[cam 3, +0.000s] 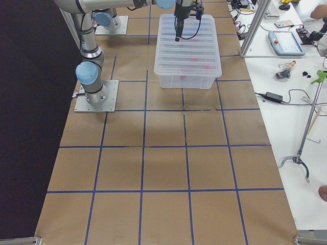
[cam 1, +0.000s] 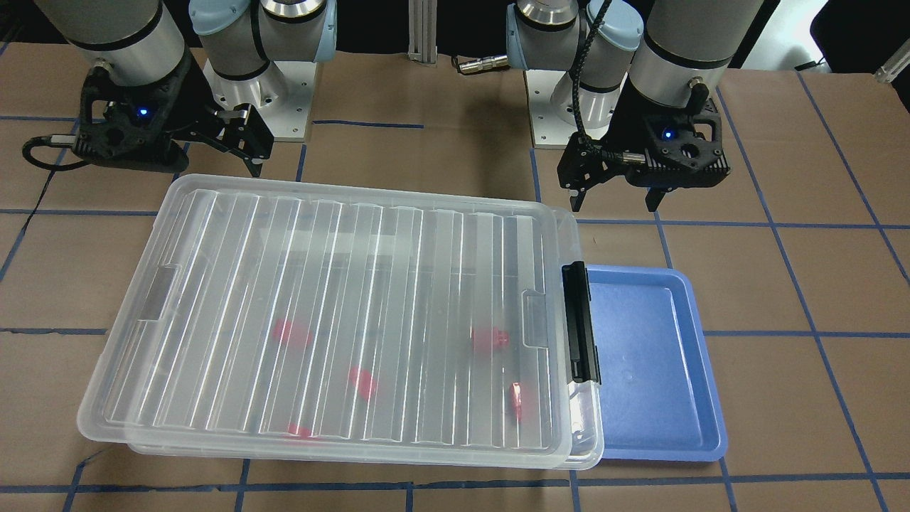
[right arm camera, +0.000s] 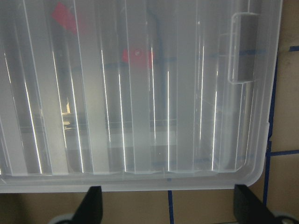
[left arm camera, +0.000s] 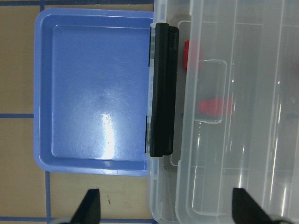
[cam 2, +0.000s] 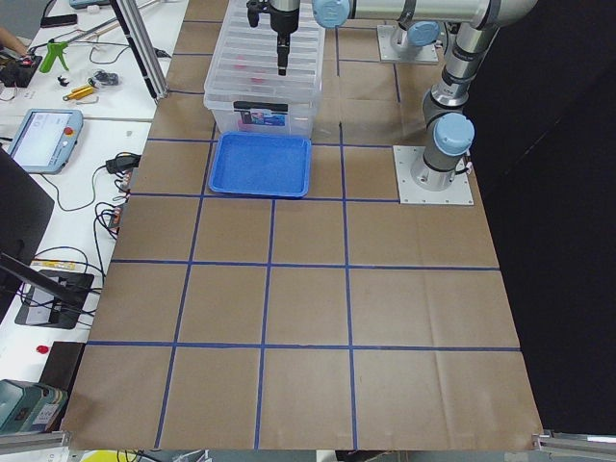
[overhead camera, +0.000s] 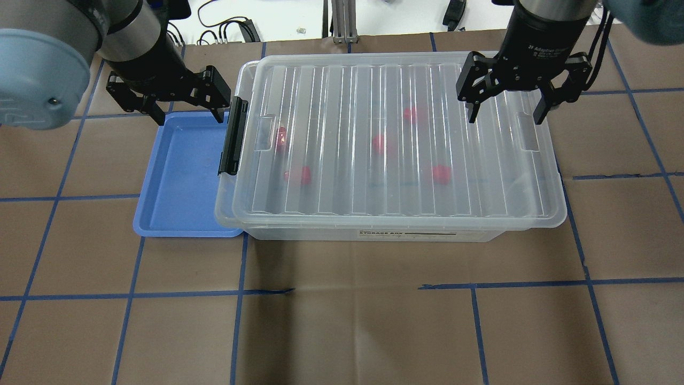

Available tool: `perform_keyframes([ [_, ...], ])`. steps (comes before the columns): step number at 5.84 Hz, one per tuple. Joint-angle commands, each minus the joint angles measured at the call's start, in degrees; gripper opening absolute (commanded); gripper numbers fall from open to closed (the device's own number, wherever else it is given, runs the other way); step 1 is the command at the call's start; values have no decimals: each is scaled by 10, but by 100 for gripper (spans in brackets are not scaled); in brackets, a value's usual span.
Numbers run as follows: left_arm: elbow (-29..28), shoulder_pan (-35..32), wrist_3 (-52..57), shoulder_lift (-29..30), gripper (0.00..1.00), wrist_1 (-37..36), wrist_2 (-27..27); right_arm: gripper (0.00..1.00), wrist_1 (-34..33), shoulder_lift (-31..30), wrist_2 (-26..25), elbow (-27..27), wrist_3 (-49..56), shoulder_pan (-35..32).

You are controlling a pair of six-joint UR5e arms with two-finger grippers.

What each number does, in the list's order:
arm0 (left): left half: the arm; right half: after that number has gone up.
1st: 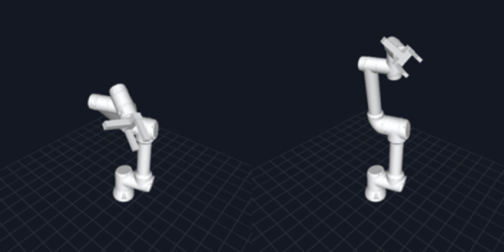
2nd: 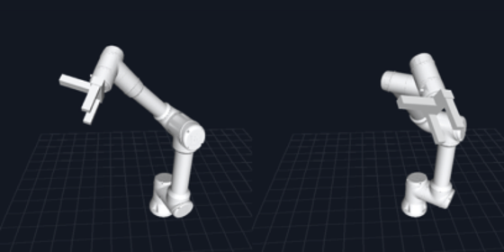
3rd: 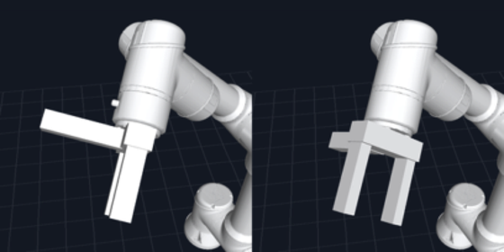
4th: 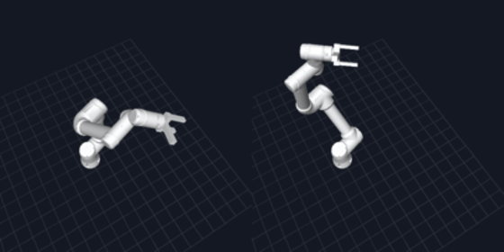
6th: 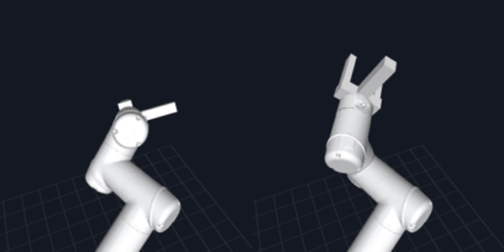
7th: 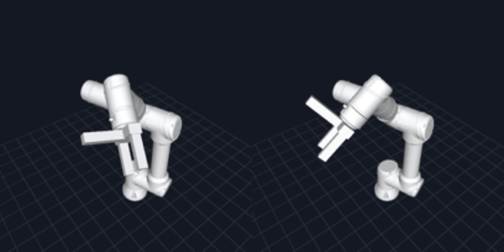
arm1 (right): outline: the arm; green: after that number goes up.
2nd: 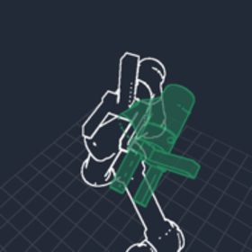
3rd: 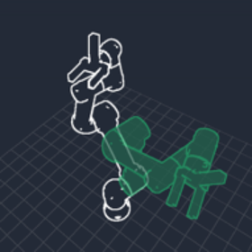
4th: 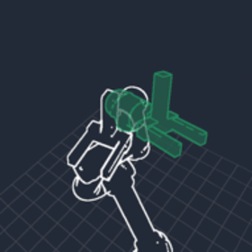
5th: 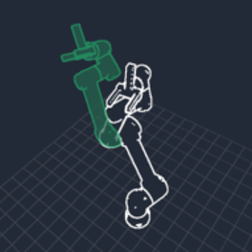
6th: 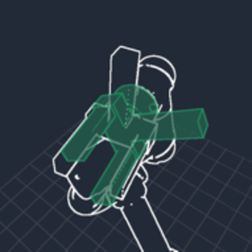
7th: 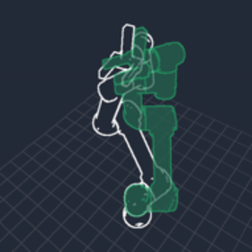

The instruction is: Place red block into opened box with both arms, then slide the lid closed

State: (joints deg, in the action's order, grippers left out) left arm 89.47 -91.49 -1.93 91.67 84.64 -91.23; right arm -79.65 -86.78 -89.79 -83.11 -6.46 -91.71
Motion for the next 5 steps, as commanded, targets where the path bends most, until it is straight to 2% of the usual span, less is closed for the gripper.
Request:
perform_keyframes([
  [1, 0, 0, 0, 0, 98, 0, 0, 100, -21, -8, -3, -3, 8, 1],
  [5, 0, 0, 0, 0, 98, 0, 0, 100, -16, -8, -3, -7, 6, 23],
])
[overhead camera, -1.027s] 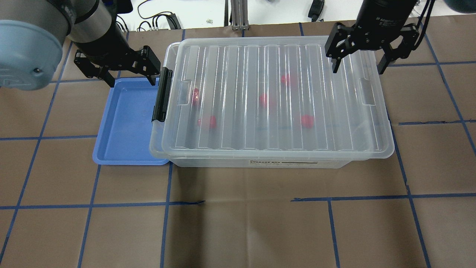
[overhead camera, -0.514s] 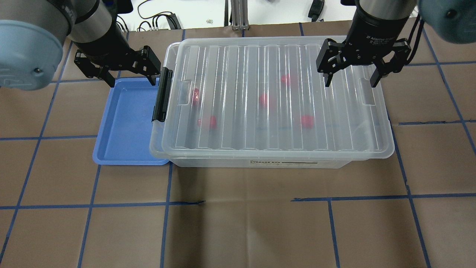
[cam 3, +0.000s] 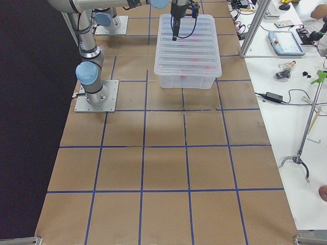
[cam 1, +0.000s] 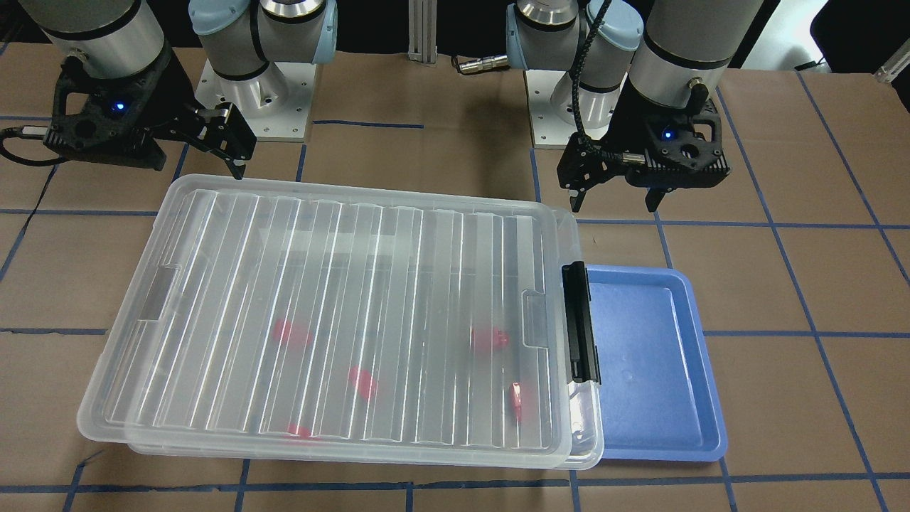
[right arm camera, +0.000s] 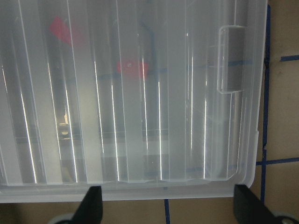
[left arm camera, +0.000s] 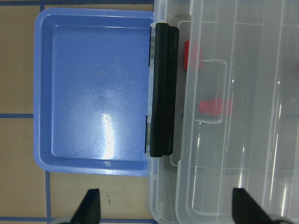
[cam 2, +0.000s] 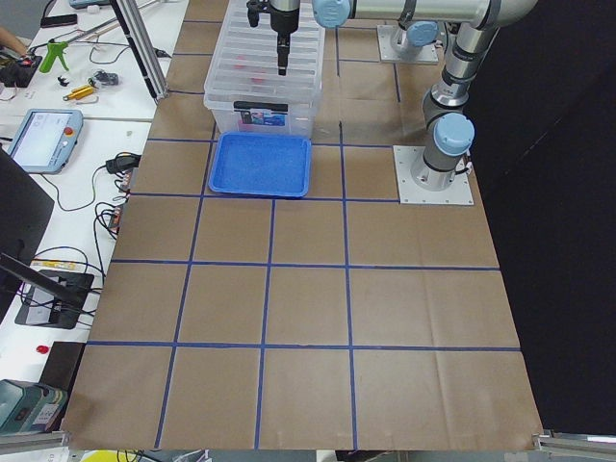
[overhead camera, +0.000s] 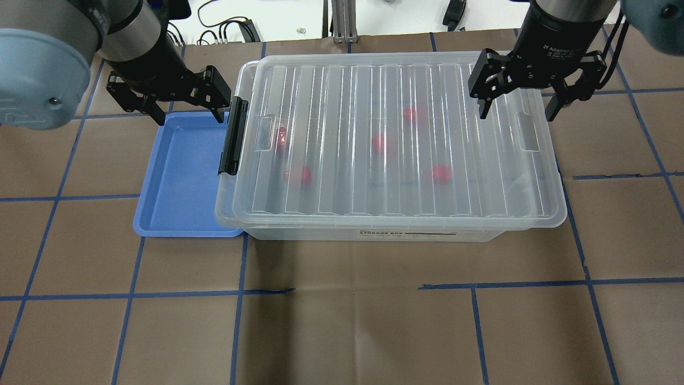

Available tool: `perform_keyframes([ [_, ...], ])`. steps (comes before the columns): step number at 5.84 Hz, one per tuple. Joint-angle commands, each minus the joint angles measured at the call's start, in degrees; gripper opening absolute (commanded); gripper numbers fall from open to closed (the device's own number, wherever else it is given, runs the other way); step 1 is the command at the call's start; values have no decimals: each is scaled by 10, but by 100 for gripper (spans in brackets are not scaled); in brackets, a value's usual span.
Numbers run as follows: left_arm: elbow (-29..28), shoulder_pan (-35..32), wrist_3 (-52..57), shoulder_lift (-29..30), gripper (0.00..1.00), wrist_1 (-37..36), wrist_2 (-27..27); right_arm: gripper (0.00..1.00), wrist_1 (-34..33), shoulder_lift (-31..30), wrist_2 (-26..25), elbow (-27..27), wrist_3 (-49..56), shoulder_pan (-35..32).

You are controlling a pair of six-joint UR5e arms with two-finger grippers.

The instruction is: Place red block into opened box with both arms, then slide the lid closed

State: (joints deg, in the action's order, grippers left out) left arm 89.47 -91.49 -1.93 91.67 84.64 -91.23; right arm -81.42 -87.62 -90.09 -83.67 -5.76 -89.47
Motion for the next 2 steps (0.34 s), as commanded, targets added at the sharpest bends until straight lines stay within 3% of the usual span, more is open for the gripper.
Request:
perform_keyframes([
  [1, 0, 0, 0, 0, 98, 0, 0, 100, 2, 0, 0, -2, -4, 1],
  [2, 0, 1, 0, 0, 98, 0, 0, 100, 2, 0, 0, -2, -5, 1],
])
